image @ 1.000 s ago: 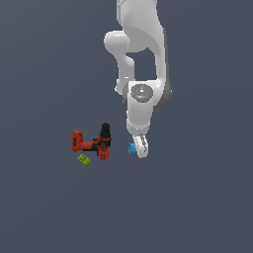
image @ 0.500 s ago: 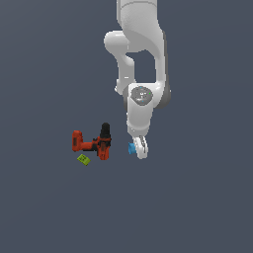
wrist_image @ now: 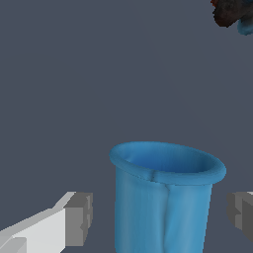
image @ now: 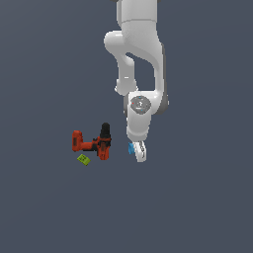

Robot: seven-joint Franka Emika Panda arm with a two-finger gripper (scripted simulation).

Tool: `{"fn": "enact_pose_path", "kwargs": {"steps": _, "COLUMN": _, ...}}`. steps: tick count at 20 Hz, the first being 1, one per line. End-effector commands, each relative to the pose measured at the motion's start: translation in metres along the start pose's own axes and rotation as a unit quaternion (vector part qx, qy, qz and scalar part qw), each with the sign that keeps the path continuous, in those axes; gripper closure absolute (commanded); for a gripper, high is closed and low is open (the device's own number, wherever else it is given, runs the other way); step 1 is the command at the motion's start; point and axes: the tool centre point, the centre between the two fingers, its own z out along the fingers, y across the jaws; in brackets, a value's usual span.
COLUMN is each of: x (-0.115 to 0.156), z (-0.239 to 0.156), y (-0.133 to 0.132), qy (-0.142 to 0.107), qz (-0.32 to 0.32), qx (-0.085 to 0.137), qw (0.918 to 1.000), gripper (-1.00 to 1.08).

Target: Pick up a designated object from a clutter of objects.

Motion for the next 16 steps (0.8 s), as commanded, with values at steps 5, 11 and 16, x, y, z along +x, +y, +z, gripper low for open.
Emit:
{"fn": "enact_pose_path", "kwargs": {"steps": 5, "x": 0.0001, "z": 0.0038, "y": -0.0007, "qy": 0.000, "qz": 0.000, "qx": 0.001, "qw": 1.0000, "gripper": 1.08}}
{"fn": "enact_pose_path", "kwargs": {"steps": 11, "x": 0.0001, "z": 0.0038, "y": -0.0007, "qy": 0.000, "qz": 0.000, "qx": 0.001, "qw": 1.0000, "gripper": 1.08}}
{"fn": "enact_pose_path", "kwargs": {"steps": 16, "x": 0.0008, "z": 0.0008, "y": -0.0017, "qy": 0.000, "qz": 0.000, "qx": 0.001, "qw": 1.0000, "gripper": 1.08}}
